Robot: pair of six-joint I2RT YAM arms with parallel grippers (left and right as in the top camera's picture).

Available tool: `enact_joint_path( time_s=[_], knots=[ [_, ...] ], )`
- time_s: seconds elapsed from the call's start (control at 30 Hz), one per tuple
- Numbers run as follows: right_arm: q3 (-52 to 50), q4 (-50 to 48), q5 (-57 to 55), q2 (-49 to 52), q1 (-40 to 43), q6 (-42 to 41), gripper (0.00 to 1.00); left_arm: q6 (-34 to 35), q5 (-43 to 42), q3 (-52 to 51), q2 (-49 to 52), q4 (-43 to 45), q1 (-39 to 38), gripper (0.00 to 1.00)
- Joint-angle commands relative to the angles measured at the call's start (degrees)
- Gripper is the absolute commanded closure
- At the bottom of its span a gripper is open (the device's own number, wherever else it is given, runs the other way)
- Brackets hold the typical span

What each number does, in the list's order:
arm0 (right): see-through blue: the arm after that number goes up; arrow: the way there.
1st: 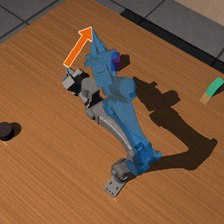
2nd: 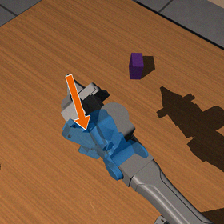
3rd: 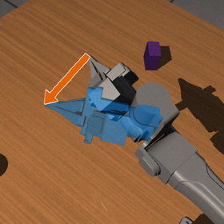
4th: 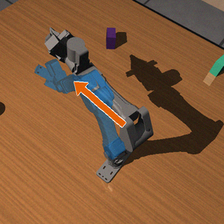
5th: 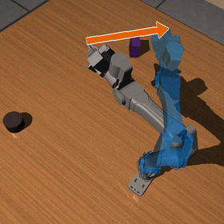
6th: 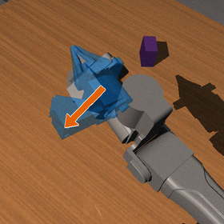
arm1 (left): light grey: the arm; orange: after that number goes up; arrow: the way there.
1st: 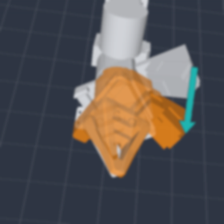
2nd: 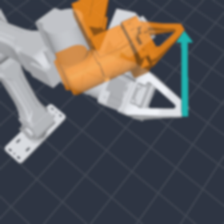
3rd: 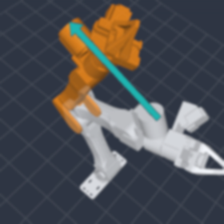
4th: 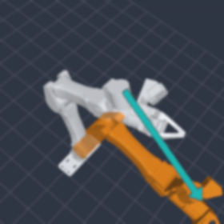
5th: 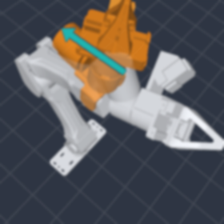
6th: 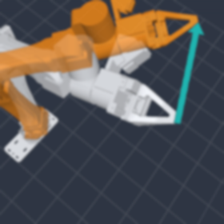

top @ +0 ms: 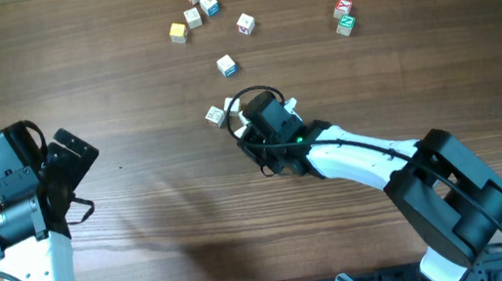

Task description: Form a circle

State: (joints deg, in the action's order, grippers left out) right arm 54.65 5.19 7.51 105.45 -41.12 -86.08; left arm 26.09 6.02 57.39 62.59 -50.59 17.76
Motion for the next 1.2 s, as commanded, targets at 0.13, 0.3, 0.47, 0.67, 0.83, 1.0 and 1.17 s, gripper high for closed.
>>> enact_joint_path(
  time_s=[0.13, 0.3, 0.47, 0.67, 0.83, 1.0, 1.17],
  knots=[
    [-0.13, -0.50, -0.11, 1.11, -0.28, -1.05, 0.95, 0.50, -0.66, 0.00, 0.04, 0.11, 0.31, 0.00],
    [-0.13, -1.46, -0.13, 1.11, -0.28, -0.94, 0.95, 0.52, -0.66, 0.00, 0.04, 0.11, 0.31, 0.00],
    [-0.13, -1.53, -0.07, 1.11, -0.28, -0.87, 0.95, 0.52, -0.66, 0.00, 0.04, 0.11, 0.31, 0.00],
    [-0.13, 3.23, 2.03, 1.11, -0.28, 1.22, 0.95, 0.50, -0.66, 0.00, 0.04, 0.13, 0.31, 0.00],
    [-0.13, 4.68, -0.94, 1.11, 0.17, 0.76, 0.95, 0.50, -0.66, 0.00, 0.04, 0.11, 0.31, 0.00],
    [-0.13, 4.50, -4.72, 1.11, 0.70, 0.57, 0.96, 0.52, -0.66, 0.00, 0.04, 0.11, 0.31, 0.00],
    [-0.13, 3.13, -6.32, 1.11, 0.70, 0.61, 0.95, 0.50, -0.66, 0.00, 0.04, 0.13, 0.31, 0.00]
  ],
)
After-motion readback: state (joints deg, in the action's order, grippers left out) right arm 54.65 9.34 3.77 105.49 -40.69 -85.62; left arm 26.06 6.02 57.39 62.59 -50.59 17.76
